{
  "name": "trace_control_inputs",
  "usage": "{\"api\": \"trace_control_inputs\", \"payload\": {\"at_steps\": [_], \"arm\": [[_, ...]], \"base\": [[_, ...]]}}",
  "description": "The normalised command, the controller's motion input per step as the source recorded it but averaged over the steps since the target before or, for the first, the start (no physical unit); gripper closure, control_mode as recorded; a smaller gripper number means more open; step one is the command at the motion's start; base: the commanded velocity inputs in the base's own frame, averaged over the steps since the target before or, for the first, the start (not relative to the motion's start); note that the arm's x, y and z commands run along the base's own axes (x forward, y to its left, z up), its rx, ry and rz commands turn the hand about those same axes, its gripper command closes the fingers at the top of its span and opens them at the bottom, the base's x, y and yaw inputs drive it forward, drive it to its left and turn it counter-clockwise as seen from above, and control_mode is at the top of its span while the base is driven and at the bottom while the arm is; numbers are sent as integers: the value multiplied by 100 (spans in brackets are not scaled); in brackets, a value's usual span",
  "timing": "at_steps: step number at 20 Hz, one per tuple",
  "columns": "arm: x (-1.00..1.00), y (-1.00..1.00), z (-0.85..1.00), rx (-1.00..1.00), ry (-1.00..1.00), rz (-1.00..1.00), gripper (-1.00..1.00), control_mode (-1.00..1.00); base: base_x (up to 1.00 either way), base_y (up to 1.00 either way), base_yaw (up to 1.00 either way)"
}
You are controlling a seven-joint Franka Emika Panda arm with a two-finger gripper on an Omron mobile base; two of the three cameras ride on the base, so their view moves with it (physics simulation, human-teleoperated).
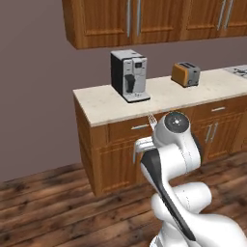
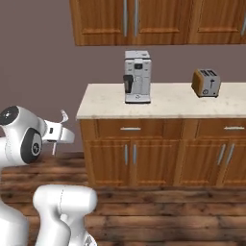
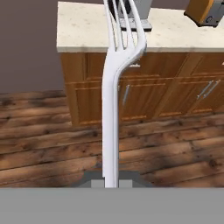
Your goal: Take the fork and place it on the left side of the plate. Then take the spoon and place it on the right side of the plate. Make sure they're directly next to the plate.
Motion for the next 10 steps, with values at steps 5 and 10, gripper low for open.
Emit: {"api": "trace_control_inputs", "payload": {"at_steps": [5, 10], "arm": [[0, 0, 0, 0, 0, 0, 100, 100], [0, 0, 0, 0, 0, 0, 100, 100]], "base": [[-93, 12, -13], [-99, 0, -7]]}}
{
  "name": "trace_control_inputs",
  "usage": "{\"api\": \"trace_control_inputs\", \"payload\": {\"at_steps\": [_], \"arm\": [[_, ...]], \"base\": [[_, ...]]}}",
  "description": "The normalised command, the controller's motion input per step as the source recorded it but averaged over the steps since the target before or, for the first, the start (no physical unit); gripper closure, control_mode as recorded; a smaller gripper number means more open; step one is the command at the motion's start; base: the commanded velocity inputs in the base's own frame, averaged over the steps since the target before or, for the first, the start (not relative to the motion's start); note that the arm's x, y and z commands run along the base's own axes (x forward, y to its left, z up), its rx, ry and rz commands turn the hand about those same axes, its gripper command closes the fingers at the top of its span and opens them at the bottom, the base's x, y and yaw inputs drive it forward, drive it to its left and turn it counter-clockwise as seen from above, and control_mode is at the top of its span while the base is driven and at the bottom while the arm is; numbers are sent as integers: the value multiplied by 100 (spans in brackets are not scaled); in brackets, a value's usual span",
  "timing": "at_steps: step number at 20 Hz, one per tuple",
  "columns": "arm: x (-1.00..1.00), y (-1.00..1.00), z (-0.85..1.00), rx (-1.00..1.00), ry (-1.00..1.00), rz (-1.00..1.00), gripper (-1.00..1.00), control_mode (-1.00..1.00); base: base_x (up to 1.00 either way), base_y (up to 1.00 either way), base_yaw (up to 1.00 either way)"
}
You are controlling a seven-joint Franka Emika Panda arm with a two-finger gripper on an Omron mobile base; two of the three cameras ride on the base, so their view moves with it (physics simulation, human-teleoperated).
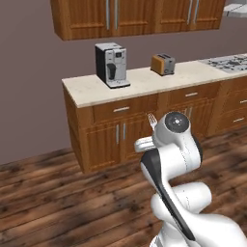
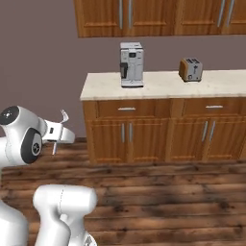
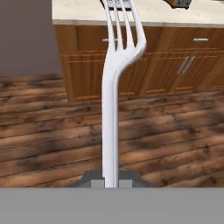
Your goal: Take the fork and place it on the left side of the plate. Then take the spoon and place it on the right side of the plate. Make sure they're directly next to the plate.
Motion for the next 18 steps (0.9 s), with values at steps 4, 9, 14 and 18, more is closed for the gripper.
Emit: {"api": "trace_control_inputs", "payload": {"at_steps": [4, 9, 14, 18], "arm": [[0, 0, 0, 0, 0, 0, 100, 100], [0, 0, 0, 0, 0, 0, 100, 100], [0, 0, 0, 0, 0, 0, 100, 100], [0, 0, 0, 0, 0, 0, 100, 100]], "base": [[-98, 0, -7], [-88, 7, -8], [-77, 25, -7], [-71, 33, -5]]}}
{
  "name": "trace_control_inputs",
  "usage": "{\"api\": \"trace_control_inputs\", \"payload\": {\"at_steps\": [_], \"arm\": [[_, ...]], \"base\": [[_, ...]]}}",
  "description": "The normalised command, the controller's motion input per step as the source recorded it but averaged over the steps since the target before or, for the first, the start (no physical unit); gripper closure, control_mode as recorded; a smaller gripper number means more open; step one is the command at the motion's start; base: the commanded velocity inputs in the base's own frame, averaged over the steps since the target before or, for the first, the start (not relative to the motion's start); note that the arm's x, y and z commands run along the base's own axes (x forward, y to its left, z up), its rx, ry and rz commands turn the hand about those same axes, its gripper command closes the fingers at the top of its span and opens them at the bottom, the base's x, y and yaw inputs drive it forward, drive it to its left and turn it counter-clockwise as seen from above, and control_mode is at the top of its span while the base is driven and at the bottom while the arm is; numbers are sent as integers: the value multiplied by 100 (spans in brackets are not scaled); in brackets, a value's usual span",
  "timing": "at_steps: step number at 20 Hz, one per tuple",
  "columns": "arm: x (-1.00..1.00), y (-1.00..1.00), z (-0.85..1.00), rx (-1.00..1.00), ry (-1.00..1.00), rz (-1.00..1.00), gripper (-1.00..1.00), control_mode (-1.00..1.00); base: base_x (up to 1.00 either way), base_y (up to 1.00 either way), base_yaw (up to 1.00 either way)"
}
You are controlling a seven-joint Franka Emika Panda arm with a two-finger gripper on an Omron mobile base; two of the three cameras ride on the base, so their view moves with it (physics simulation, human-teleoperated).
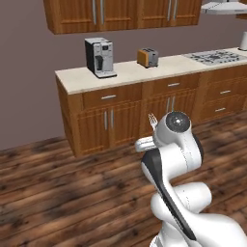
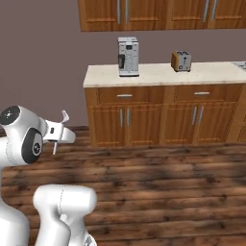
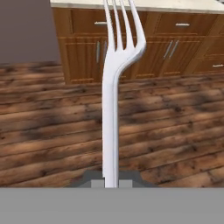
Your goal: Take the fork and place it on the left side of the plate. Then take the spoon and place it on the right side of the plate. Make sure they're directly next to the plate.
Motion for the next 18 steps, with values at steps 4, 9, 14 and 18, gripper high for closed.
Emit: {"api": "trace_control_inputs", "payload": {"at_steps": [4, 9, 14, 18], "arm": [[0, 0, 0, 0, 0, 0, 100, 100], [0, 0, 0, 0, 0, 0, 100, 100], [0, 0, 0, 0, 0, 0, 100, 100], [0, 0, 0, 0, 0, 0, 100, 100]], "base": [[-68, 38, -6], [-6, 84, -6], [22, 100, 0], [-9, 90, 0]]}}
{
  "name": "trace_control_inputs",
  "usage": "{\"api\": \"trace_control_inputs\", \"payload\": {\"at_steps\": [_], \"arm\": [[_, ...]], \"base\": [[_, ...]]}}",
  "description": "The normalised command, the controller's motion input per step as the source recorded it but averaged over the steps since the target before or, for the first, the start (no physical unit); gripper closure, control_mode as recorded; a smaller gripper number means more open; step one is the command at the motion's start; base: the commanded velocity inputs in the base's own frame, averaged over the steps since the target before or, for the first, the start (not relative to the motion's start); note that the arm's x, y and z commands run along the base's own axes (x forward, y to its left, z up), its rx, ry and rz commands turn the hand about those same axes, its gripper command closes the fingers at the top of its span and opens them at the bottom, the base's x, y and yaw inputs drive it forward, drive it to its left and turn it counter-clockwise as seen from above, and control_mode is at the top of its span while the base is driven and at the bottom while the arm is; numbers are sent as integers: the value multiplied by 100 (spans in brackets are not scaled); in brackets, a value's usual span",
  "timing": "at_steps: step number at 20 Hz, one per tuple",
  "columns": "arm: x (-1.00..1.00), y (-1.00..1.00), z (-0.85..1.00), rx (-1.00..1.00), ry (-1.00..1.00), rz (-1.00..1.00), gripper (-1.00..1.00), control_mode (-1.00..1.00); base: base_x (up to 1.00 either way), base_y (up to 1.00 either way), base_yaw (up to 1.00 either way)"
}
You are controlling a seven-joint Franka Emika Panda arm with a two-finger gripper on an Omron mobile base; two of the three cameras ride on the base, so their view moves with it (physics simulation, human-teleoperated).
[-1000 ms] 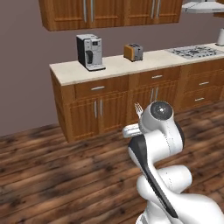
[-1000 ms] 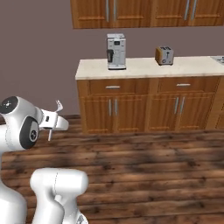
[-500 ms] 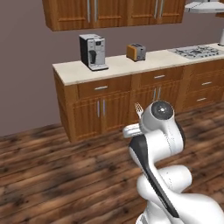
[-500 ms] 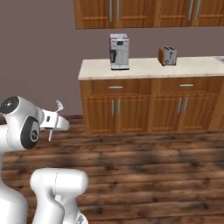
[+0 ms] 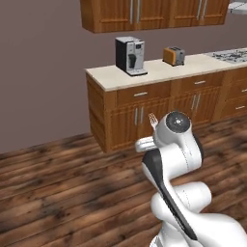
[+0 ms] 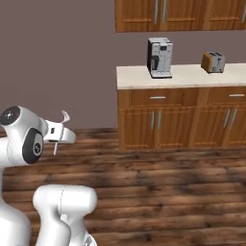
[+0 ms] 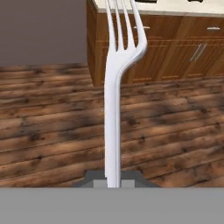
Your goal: Take the fork and place it on the left side of the plate. Then take the spoon and place it on the right side of the plate. Make sure they're directly next to the plate.
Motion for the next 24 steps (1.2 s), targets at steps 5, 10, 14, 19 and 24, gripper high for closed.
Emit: {"api": "trace_control_inputs", "payload": {"at_steps": [5, 10, 14, 19, 24], "arm": [[0, 0, 0, 0, 0, 0, 100, 100], [0, 0, 0, 0, 0, 0, 100, 100], [0, 0, 0, 0, 0, 0, 100, 100], [0, 0, 0, 0, 0, 0, 100, 100], [0, 0, 0, 0, 0, 0, 100, 100]], "base": [[-71, 21, -5], [-91, 0, -7], [-99, 0, -7], [-95, 2, -6], [8, 79, -2]]}}
